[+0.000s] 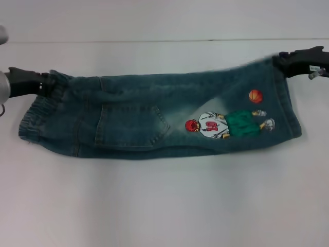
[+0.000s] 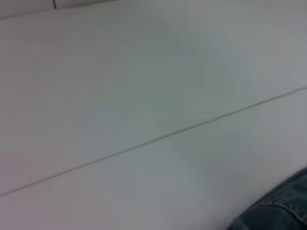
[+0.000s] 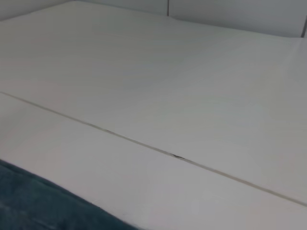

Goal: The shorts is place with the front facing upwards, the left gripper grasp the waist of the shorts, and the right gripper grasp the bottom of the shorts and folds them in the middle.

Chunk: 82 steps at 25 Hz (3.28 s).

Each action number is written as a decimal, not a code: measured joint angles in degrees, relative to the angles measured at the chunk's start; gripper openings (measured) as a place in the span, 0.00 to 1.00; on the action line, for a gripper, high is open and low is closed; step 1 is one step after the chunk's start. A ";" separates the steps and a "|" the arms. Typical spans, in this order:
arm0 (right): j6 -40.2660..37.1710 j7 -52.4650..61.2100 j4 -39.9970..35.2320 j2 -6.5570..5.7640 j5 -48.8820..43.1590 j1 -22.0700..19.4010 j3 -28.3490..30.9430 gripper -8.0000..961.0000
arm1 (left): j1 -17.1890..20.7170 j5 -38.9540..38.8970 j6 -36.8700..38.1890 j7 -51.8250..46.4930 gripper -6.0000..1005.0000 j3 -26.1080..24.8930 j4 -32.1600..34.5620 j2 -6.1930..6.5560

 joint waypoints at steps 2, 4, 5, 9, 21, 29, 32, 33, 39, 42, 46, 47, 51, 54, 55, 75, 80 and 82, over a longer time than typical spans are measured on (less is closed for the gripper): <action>-0.22 0.30 -0.06 -0.05 0.03 -0.20 0.00 0.05 | 0.22 0.52 -0.73 0.14 0.16 0.86 0.12 -0.01; -0.38 0.62 -0.08 -0.08 -0.06 -0.35 -0.04 0.13 | 0.20 0.91 -0.67 0.15 0.17 0.98 -0.01 0.24; -0.40 0.78 -0.10 -0.08 -0.16 -0.48 -0.10 0.17 | 0.15 1.30 -0.57 0.07 0.18 1.00 -0.04 0.38; -0.44 0.79 -0.18 -0.08 -0.20 -1.05 -0.03 0.35 | -0.21 4.61 -0.25 -0.72 0.42 1.04 0.01 0.90; -7.28 -4.70 -2.86 0.06 9.41 -6.37 0.47 0.74 | 6.23 -5.85 9.53 8.37 0.67 -3.59 5.39 1.89; -22.14 -23.06 -2.01 0.17 28.14 -16.32 1.59 0.74 | 13.84 -27.72 26.21 27.54 0.72 -14.12 3.97 1.43; -27.00 -31.99 2.40 0.11 32.86 -18.77 1.91 0.74 | 14.45 -30.60 32.63 33.16 0.72 -18.96 -1.25 1.99; -28.03 -34.39 3.72 0.11 33.22 -19.15 2.19 0.74 | 14.54 -30.52 33.32 33.99 0.72 -19.95 -2.75 2.16; -30.55 -43.66 10.85 0.17 33.67 -19.67 3.44 0.74 | 15.86 -29.61 29.29 34.95 0.71 -20.71 -5.12 1.89; -30.71 -45.49 12.83 0.17 33.71 -19.58 3.91 0.74 | 15.88 -27.33 26.02 35.06 0.71 -20.81 -5.16 1.93; -31.01 -47.33 14.78 0.18 33.75 -19.08 4.67 0.74 | 15.55 -24.28 22.84 36.16 0.71 -21.01 -5.19 2.29; -31.11 -47.54 15.05 0.19 33.76 -18.97 4.74 0.74 | 15.41 -23.18 22.24 36.36 0.71 -21.01 -5.20 2.34; -31.67 -47.94 15.59 0.32 33.79 -18.55 4.75 0.74 | 15.09 -20.08 20.34 36.45 0.71 -20.88 -5.25 2.45; -32.43 -48.10 15.94 0.39 33.81 -18.48 4.75 0.74 | 15.05 -18.47 19.91 36.47 0.71 -20.88 -5.30 2.55; -32.55 -48.11 16.07 0.39 33.82 -18.44 4.75 0.74 | 15.00 -17.90 19.90 36.48 0.71 -20.84 -5.31 2.58; -33.01 -48.21 16.29 0.38 35.00 -18.37 5.01 0.74 | 10.09 -12.62 17.72 37.25 0.70 -17.64 -10.80 3.64; -32.90 -48.38 16.29 0.38 35.06 -18.27 5.01 0.73 | 9.89 -12.52 17.66 36.74 0.66 -17.78 -10.65 3.89; -32.80 -48.43 16.29 0.38 35.06 -18.19 5.01 0.73 | 9.88 -12.52 17.82 36.50 0.58 -17.85 -10.41 3.95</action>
